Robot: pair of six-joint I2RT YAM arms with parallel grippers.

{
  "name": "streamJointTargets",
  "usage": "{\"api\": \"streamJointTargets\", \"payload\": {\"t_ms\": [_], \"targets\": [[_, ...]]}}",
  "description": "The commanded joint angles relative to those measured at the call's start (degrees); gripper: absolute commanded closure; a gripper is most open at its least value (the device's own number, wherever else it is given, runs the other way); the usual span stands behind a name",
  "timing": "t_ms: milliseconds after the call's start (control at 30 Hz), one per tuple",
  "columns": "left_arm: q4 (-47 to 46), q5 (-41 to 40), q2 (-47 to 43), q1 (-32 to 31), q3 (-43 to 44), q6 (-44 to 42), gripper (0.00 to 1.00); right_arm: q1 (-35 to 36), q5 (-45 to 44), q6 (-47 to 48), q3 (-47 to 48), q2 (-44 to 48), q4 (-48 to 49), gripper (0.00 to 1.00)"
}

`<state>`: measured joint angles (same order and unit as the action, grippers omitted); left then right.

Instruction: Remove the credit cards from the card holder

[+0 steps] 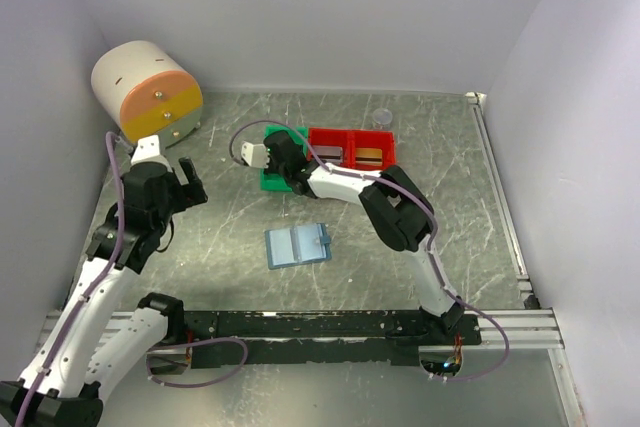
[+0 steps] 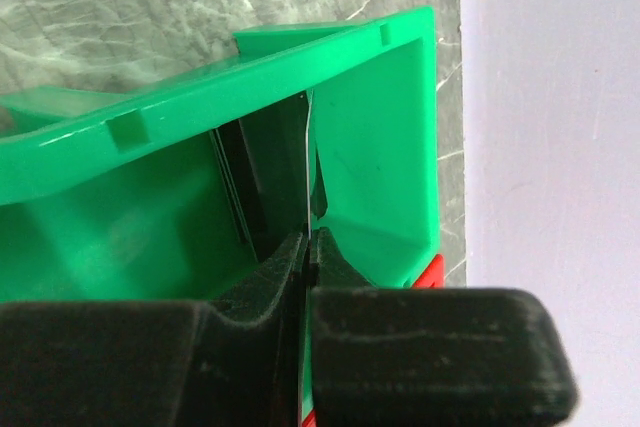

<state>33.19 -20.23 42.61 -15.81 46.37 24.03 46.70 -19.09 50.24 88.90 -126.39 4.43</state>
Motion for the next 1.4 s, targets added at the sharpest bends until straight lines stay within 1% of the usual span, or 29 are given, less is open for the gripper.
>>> {"api": "streamJointTargets", "payload": {"t_ms": [0,67,167,233,367,400,467,633,733,833,967,1100,1200,1267,1300,1367], "targets": [[-2.49,2.8,-1.66,0.52,-0.37,-1.66,0.01,-0.81,0.04,2.49,1.59,-2.29,2.19,1.0],[-2.9,4.42,-1.89,0.52,-0.43,-2.27,0.01,-0.96,0.55,3.36,1.05,-2.71,3.89,1.0],[-4.35,9.1,-2.03,0.52,-0.82,-3.27,0.01,-1.53,0.69,3.74,1.57,-4.0,5.17,0.99],[-5.72,14.31,-1.72,0.52,-1.05,-6.48,0.01,-1.99,0.64,3.8,2.51,-5.02,5.0,0.98],[-10.1,30.86,0.64,0.52,-2.31,-9.52,0.01,-2.34,-0.08,3.37,2.56,-5.84,5.83,0.98],[-9.94,33.38,1.97,0.52,-1.81,-9.9,0.01,-2.43,0.13,3.21,1.98,-5.67,6.24,0.97],[-9.26,35.47,4.49,0.52,-1.32,-10.64,0.01,-2.64,0.48,2.85,0.95,-5.41,7.08,0.97],[-7.61,34.25,8.21,0.52,-0.34,-10.08,0.01,-3.24,2.02,0.94,-0.59,-5.1,7.16,0.96],[-7.14,32.18,7.7,0.52,-0.08,-9.92,0.01,-3.49,1.82,1.14,-0.59,-5.59,7.02,0.96],[-6.44,27.44,5.47,0.52,-0.14,-9.29,0.01,-3.61,1.11,1.53,0.15,-6.32,6.72,0.94],[-6.19,21.03,1.87,0.52,-0.46,-8.13,0.01,-3.63,1.17,0.3,2.86,-7.3,4.42,0.84],[-6.45,19.97,0.1,0.61,-0.77,-7.66,0.01,-3.37,1.76,-0.91,5.05,-7.65,1.91,0.65],[-5.91,19.62,0.16,0.61,-0.38,-7.58,0.01,-3.32,1.81,-0.81,4.68,-6.72,2.33,0.56],[-5.79,19.52,0.24,0.61,-0.32,-7.57,0.01,-3.32,3.06,-1.22,4.69,-5.88,1.34,0.42],[-5.73,19.42,0.15,0.61,-0.27,-7.47,0.01,-3.34,3.57,-1.57,4.83,-5.31,0.77,0.39],[-5.57,18.88,-0.09,0.61,-0.29,-7.38,0.01,-3.27,4.5,-2.22,4.94,-4.46,0.07,0.35]]}}
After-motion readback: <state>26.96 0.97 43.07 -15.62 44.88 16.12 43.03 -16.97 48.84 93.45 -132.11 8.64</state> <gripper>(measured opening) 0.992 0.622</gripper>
